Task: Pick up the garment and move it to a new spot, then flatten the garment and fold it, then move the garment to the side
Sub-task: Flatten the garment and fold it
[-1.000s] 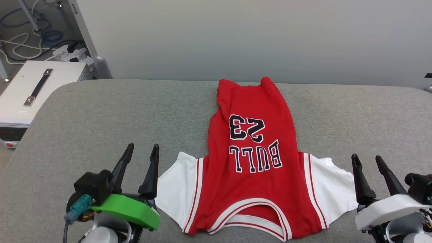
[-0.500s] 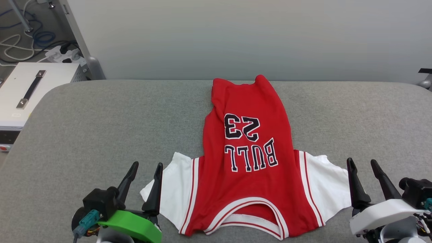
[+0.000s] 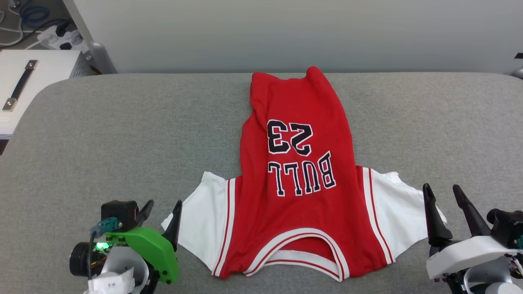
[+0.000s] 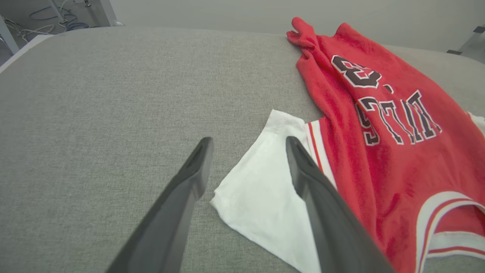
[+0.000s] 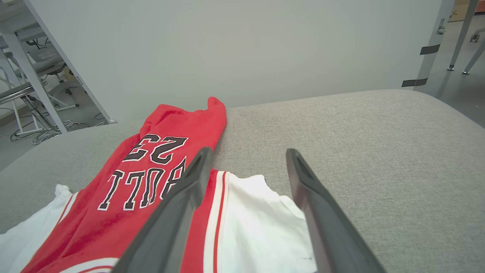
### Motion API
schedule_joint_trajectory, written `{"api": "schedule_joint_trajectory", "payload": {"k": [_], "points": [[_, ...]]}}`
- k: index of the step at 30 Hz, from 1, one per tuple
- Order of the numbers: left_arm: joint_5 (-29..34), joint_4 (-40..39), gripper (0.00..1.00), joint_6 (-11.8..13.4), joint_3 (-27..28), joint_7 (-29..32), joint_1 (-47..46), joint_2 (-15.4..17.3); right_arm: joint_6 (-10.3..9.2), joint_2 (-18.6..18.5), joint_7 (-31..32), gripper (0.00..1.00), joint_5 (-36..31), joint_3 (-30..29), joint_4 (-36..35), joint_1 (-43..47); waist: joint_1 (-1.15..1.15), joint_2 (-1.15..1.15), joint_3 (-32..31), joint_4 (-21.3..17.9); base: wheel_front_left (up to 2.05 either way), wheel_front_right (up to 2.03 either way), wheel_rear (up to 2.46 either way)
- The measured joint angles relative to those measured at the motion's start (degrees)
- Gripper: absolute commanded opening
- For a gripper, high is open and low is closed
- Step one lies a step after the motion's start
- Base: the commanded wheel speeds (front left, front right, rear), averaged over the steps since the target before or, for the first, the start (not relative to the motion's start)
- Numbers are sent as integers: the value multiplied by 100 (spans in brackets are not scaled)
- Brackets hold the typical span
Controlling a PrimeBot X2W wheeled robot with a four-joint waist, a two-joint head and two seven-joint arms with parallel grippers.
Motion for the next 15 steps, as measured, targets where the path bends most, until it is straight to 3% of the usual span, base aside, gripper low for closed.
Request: {"api": "schedule_joint_trajectory", "payload": {"k": [3,7,12,15], "points": [[20,-71,100,194,-130,994,-4,210,0,2,30,100,-36,4,-43,-16,0,0,135,-23,0,0,0],[9,-308,100,345,-207,1850,-25,342,0,11,46,100,-43,32,-79,-113,0,0,329,-57,0,0,0],[40,-380,100,525,-259,2354,-147,489,0,31,47,100,-49,97,-90,-202,0,0,570,-105,0,0,0],[110,-370,100,634,-225,2343,-246,503,0,27,44,100,-48,127,-96,-260,0,0,696,-141,0,0,0]]}}
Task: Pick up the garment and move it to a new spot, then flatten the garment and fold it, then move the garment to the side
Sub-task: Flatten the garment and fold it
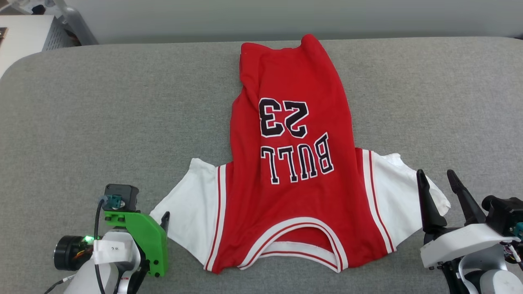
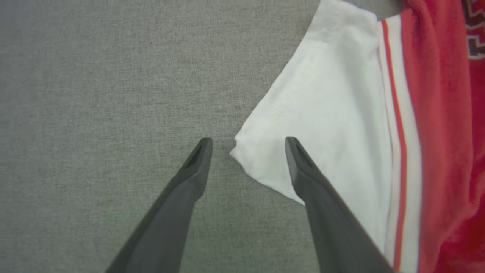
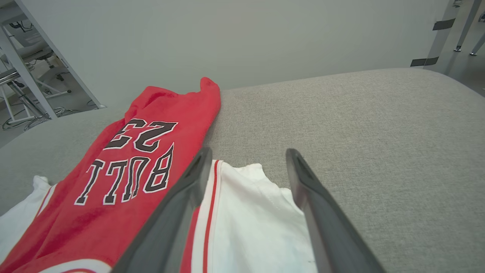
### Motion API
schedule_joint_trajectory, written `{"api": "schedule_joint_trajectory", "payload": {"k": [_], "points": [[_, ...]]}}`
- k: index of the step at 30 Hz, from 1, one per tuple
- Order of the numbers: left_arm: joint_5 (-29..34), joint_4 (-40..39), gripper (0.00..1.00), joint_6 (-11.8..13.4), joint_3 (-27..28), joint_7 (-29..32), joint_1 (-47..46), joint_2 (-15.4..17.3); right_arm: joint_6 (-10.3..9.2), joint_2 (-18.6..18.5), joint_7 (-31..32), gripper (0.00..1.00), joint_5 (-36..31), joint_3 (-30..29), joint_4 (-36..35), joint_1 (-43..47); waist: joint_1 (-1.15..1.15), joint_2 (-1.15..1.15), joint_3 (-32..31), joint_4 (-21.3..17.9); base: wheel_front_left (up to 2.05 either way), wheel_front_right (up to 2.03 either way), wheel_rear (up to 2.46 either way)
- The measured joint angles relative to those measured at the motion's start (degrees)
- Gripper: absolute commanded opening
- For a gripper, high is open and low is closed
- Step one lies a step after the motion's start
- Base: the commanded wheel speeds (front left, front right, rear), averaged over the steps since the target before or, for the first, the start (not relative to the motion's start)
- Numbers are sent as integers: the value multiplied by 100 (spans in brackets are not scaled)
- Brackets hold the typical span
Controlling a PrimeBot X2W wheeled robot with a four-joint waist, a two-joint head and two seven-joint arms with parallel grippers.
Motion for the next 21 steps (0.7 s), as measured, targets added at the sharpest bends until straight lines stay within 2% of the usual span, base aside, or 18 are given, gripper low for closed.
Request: {"api": "schedule_joint_trajectory", "payload": {"k": [8,12,13,14,15,21], "points": [[75,387,100,41,-89,87,-122,21,0,-3,-32,100,0,16,4,-101,0,0,232,-94,0,0,0],[47,616,100,-68,-142,130,-223,3,0,-10,-33,100,-2,10,24,-102,0,0,252,-65,0,0,0],[7,657,54,-101,-144,159,-240,-5,0,-10,-32,100,-9,16,32,-103,0,0,242,-58,0,0,0],[-67,710,22,-148,-140,165,-261,-21,0,-9,-31,100,-16,18,46,-104,0,0,224,-48,0,0,0],[-157,761,0,-218,-141,164,-286,-40,0,-12,-30,100,-18,14,59,-103,0,0,200,-38,0,0,0],[-345,797,0,-338,-65,-209,-211,-147,0,-34,-1,100,-19,-1,140,-69,0,0,-23,30,0,0,0]]}}
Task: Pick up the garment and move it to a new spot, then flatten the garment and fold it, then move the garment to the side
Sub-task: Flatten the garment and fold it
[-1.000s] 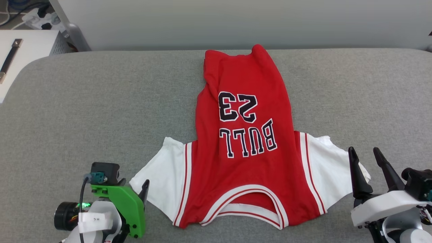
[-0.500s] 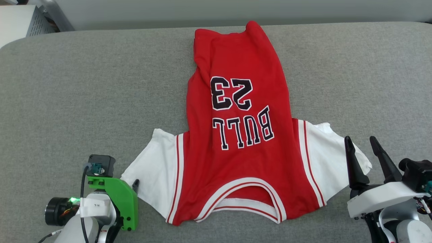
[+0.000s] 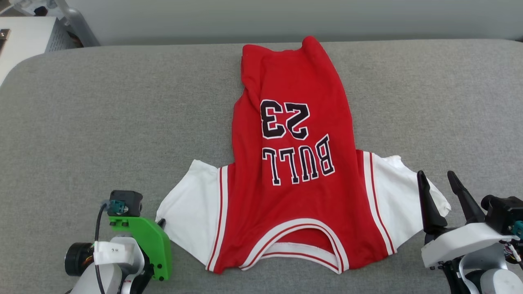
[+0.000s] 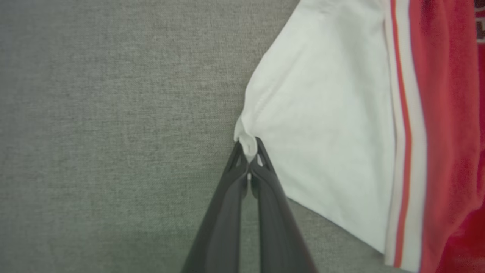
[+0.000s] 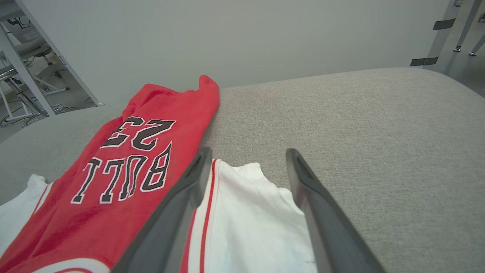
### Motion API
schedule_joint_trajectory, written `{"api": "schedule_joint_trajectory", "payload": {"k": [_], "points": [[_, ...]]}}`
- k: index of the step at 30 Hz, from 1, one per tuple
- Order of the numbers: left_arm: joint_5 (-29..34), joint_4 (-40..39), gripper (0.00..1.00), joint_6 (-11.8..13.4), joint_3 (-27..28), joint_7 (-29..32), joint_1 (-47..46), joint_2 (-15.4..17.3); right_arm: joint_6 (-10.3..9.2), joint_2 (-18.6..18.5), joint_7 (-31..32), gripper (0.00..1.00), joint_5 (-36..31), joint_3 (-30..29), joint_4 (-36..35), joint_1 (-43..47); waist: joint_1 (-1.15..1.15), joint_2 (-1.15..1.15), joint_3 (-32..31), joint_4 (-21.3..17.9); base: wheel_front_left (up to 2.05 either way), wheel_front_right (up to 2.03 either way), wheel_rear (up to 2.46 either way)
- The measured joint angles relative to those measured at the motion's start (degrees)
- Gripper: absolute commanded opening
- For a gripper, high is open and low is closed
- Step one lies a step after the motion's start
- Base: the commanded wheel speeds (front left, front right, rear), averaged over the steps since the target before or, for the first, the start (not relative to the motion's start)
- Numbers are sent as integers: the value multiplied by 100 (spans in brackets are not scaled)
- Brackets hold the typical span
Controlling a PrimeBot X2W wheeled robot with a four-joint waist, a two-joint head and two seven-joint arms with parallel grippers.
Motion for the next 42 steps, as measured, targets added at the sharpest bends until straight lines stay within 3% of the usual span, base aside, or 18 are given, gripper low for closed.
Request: {"api": "schedule_joint_trajectory", "payload": {"k": [6,10,17,18,20,26,38,39,40,41,42], "points": [[-59,-549,0,135,222,-444,349,-15,0,-200,407,100,-99,-3,79,195,0,0,-321,85,0,0,0],[-176,-1098,0,221,318,-434,609,-8,0,-414,1093,100,-285,-43,110,269,0,0,-501,172,0,0,0],[-258,-2048,0,410,328,-121,995,90,0,-823,2966,100,-307,-247,137,187,0,0,-508,343,0,0,0],[-304,-2345,0,435,300,33,1060,109,0,-887,3678,100,-278,-379,180,37,0,0,-425,383,0,0,0],[-350,-2529,0,435,271,136,1060,109,0,-958,4043,100,-275,-382,205,-121,0,0,-349,414,0,0,0],[-378,-2791,0,432,157,270,1044,114,0,-1024,4593,100,-293,-381,406,-490,0,0,-106,516,0,0,0],[-328,-2748,0,377,71,169,786,100,0,-1135,4668,100,-578,-277,820,-721,0,0,301,763,0,0,0],[-328,-2733,0,377,75,168,786,101,-1,-1131,4695,83,-577,-277,839,-718,0,0,308,774,0,0,0],[-328,-2707,0,377,76,167,785,101,-1,-1116,4720,34,-576,-286,866,-709,0,0,307,780,0,0,0],[-328,-2672,0,376,75,160,783,102,-1,-1092,4745,0,-572,-275,883,-709,0,0,296,781,0,0,0],[-328,-2649,0,376,74,151,783,102,-1,-1073,4748,0,-566,-261,889,-709,0,0,281,780,0,0,0]]}}
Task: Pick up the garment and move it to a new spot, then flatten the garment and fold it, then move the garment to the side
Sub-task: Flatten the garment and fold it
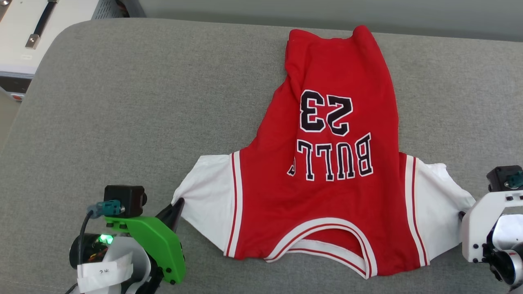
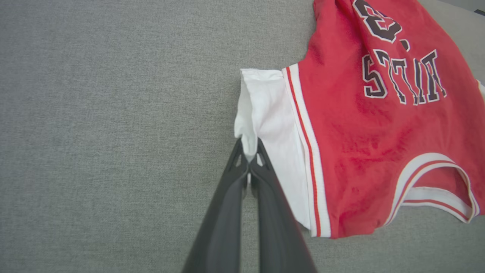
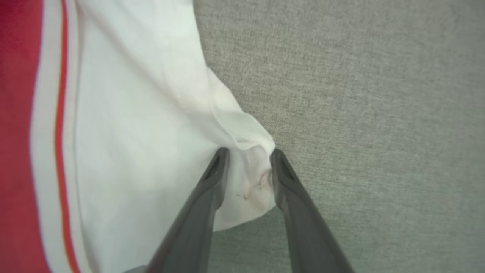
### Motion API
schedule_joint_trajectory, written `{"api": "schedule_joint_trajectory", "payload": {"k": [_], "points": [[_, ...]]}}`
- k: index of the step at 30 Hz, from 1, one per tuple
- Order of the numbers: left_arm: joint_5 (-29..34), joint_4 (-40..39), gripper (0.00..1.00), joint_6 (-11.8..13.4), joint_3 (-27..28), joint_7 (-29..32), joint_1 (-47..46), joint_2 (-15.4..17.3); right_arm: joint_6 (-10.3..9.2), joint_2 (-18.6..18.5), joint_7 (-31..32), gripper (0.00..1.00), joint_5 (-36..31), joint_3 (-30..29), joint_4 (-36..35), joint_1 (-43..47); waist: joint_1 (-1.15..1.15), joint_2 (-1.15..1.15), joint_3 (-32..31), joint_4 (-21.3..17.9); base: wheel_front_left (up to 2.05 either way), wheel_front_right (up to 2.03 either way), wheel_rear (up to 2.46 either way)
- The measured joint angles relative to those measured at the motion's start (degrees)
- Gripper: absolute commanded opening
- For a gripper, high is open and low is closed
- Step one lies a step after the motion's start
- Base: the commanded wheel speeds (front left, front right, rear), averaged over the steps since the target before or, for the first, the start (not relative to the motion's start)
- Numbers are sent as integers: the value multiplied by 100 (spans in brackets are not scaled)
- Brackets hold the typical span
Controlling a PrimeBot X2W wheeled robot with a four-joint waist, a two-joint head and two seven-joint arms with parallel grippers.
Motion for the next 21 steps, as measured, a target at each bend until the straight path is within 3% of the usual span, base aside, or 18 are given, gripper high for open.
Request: {"api": "schedule_joint_trajectory", "payload": {"k": [11,21], "points": [[-15,70,0,-7,98,-90,5,75,1,34,-341,0,179,25,-91,115,0,0,-454,-135,0,0,0],[-313,-286,0,-133,479,-86,-221,355,1,-374,-474,0,888,-74,-914,-295,0,0,-1008,-377,0,0,0]]}}
